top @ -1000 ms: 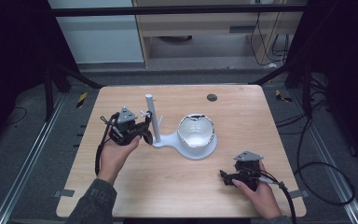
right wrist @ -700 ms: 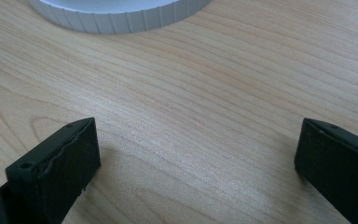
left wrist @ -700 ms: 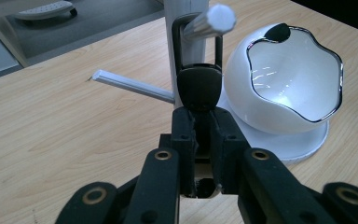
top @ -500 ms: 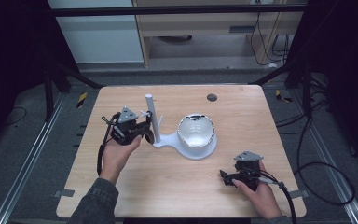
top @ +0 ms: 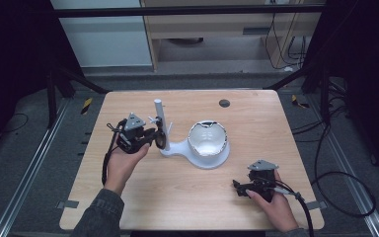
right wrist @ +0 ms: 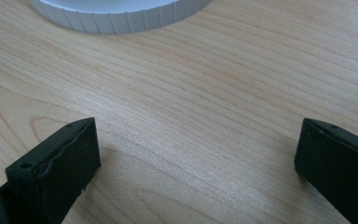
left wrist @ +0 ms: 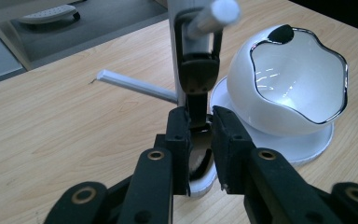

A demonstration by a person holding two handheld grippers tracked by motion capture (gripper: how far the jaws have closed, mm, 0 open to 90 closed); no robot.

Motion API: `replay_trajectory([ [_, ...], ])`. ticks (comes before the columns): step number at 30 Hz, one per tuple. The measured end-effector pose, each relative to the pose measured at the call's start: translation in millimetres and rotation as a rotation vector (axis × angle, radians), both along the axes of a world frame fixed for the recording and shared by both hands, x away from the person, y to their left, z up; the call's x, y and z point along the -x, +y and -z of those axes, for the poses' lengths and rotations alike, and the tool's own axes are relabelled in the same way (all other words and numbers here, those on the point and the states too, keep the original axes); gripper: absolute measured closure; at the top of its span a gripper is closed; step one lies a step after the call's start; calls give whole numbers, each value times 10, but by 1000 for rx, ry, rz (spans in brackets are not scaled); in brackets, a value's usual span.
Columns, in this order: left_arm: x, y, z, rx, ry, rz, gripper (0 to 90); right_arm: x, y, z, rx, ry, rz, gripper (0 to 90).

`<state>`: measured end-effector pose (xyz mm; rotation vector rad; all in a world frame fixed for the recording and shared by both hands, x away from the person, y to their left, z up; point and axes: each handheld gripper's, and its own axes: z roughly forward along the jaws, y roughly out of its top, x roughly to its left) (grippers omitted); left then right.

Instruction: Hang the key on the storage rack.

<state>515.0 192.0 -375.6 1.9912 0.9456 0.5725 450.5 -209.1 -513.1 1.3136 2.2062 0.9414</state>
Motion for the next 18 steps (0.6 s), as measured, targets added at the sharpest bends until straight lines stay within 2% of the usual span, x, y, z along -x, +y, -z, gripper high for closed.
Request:
replay_trajectory([
  [9,71,58,-16,-14,-19,-25,617,0,0,0,0,0,0,4],
  [13,77,60,-15,-27,-26,-33,467,1,0,0,0,0,-1,5],
  [18,102,67,-11,-8,-34,-40,258,0,-1,0,2,-1,0,5],
])
